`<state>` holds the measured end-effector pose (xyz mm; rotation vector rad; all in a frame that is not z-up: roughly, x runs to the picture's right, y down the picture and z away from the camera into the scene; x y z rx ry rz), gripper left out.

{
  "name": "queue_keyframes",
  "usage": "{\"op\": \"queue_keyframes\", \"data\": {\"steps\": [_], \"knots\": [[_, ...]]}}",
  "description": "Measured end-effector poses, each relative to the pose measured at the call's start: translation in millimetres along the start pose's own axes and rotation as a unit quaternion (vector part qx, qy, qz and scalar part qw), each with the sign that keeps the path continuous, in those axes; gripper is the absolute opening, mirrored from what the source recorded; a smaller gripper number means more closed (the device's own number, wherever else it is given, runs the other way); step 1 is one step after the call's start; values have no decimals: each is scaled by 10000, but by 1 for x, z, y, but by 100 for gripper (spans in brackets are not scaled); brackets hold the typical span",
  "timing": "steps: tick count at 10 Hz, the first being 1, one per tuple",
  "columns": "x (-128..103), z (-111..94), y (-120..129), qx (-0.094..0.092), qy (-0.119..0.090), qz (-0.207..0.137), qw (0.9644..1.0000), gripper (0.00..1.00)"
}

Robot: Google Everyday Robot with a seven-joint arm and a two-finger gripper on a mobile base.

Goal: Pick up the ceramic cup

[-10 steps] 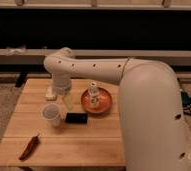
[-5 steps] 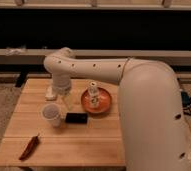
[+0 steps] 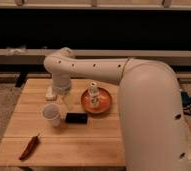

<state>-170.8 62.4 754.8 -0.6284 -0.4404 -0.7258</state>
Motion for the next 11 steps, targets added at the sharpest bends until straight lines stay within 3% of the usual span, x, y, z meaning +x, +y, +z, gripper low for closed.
{"op": "queue_keyframes", "data": {"steps": [4, 8, 11], "knots": [[-1, 0, 1, 11, 6, -17, 10000, 80], [-35, -3, 17, 208, -55, -177, 9996, 80], [-54, 7, 28, 146, -181, -275, 9994, 80]]}}
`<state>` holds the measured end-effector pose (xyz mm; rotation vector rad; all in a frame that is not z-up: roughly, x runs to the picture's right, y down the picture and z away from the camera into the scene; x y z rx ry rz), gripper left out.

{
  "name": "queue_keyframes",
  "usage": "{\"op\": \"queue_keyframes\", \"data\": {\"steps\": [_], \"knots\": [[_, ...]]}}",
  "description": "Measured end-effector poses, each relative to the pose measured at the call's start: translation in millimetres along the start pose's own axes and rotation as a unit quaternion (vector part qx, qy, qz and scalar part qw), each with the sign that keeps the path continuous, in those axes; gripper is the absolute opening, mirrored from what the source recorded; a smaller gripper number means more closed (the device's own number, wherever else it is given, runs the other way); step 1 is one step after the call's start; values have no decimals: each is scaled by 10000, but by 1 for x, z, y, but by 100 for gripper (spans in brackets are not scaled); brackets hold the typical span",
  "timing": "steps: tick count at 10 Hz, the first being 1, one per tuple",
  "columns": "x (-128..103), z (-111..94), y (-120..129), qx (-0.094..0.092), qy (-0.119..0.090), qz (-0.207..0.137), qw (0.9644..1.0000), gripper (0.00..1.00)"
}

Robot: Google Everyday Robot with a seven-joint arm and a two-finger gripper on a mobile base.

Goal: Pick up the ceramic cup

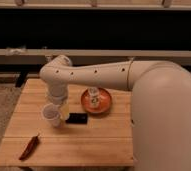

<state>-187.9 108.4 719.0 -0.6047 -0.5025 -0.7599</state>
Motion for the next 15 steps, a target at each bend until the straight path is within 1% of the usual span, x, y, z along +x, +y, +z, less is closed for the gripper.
{"op": "queue_keyframes", "data": {"steps": [3, 5, 7, 8, 11, 12, 13, 15], "knots": [[-17, 29, 4, -238, -174, -108, 9995, 80], [-19, 40, 6, -359, -251, -91, 9990, 80], [-19, 52, 9, -464, -368, -3, 9982, 80], [-16, 59, 12, -517, -427, 107, 9977, 80], [-14, 69, 18, -647, -478, 249, 9965, 80], [-12, 72, 20, -697, -472, 302, 9960, 76], [-10, 72, 23, -735, -459, 353, 9956, 67], [-9, 73, 25, -772, -429, 416, 9952, 45]]}}
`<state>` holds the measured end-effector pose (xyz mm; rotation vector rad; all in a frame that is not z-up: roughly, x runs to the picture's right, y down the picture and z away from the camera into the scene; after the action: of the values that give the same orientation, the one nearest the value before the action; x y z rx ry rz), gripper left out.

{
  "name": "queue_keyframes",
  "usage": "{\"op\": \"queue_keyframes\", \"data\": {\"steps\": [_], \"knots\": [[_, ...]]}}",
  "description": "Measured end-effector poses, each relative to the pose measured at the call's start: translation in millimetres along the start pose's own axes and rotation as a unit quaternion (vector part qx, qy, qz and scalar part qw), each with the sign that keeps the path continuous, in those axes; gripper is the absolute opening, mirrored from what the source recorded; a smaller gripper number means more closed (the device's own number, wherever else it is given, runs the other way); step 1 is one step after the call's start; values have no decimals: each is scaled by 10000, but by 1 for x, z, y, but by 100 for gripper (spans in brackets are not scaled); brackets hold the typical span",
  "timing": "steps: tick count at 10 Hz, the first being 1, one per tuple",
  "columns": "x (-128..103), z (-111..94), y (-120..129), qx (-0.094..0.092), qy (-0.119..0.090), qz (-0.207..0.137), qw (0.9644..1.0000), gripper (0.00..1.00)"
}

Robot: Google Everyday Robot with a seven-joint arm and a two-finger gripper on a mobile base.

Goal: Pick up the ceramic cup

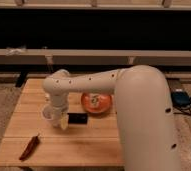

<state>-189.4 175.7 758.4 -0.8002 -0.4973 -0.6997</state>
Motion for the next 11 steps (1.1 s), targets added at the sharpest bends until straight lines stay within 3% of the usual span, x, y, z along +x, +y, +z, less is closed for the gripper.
{"op": "queue_keyframes", "data": {"steps": [1, 2, 3, 6, 11], "knots": [[0, 0, 0, -1, 9, 6, 10000, 40], [2, -2, 2, 0, 36, 58, 10000, 16], [4, -4, 3, 15, 49, 112, 9999, 5], [15, -16, 9, 156, 85, 281, 9994, 0], [29, -64, 18, 730, 163, 375, 9965, 0]]}}
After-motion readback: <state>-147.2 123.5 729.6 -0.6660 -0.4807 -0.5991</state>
